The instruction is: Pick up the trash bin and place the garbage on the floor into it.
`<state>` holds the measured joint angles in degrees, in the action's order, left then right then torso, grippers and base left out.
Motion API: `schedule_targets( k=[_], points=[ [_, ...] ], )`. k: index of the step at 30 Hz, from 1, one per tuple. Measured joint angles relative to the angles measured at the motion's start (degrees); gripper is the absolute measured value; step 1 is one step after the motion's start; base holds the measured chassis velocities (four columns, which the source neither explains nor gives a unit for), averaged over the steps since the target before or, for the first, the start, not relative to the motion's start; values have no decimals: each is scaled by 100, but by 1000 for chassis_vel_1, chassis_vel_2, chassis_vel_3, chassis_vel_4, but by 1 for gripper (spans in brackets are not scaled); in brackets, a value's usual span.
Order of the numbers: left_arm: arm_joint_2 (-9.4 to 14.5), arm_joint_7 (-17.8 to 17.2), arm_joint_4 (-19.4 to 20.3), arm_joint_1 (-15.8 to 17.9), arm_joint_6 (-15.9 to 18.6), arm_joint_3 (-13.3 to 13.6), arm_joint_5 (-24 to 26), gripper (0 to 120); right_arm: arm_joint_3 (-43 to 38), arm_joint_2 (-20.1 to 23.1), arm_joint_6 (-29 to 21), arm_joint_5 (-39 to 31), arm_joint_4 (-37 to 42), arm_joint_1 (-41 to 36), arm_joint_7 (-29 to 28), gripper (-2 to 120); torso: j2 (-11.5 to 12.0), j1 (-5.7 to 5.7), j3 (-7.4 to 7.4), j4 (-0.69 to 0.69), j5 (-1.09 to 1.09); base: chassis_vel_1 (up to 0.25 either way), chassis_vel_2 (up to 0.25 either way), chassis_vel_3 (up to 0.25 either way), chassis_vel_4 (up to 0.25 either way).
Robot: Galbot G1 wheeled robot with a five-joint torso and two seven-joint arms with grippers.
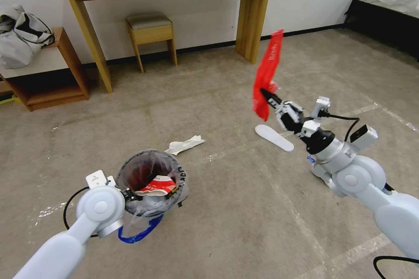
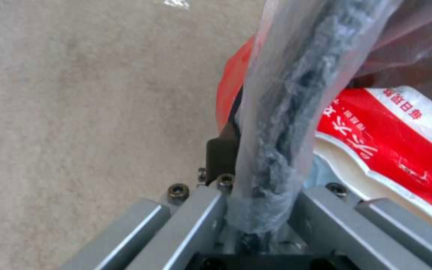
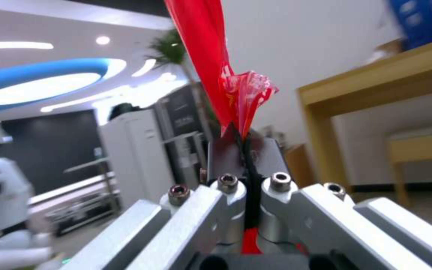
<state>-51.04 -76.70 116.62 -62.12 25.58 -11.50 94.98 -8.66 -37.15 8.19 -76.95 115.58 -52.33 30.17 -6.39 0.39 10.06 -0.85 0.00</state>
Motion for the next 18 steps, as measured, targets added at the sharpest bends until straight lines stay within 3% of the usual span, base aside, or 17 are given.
schedule_targets(
  k=[5, 8, 11, 18],
  points=[
    [-66, 40, -50, 22, 19, 40, 2, 0, 868, -281, -35, 167, -236, 608, 224, 0, 0, 0, 0, 2, 1, 0, 0, 0, 0],
    [-126, 46, -79, 22, 31, 39, -11, 0, 1938, -787, -23, 344, -670, 1440, 359, 0, 0, 0, 1, 4, 0, 0, 0, 0, 0],
    [-133, 47, -85, 23, 32, 39, -15, 0, 2115, -905, -22, 358, -750, 1581, 367, 0, 0, 0, 0, 3, 0, 0, 0, 0, 0],
    [-196, 42, -128, 32, 33, 34, -49, 0, 3163, -1762, 0, 463, -1478, 2420, 454, 0, 0, 1, 0, 4, -1, 0, 0, 0, 0]
  ],
)
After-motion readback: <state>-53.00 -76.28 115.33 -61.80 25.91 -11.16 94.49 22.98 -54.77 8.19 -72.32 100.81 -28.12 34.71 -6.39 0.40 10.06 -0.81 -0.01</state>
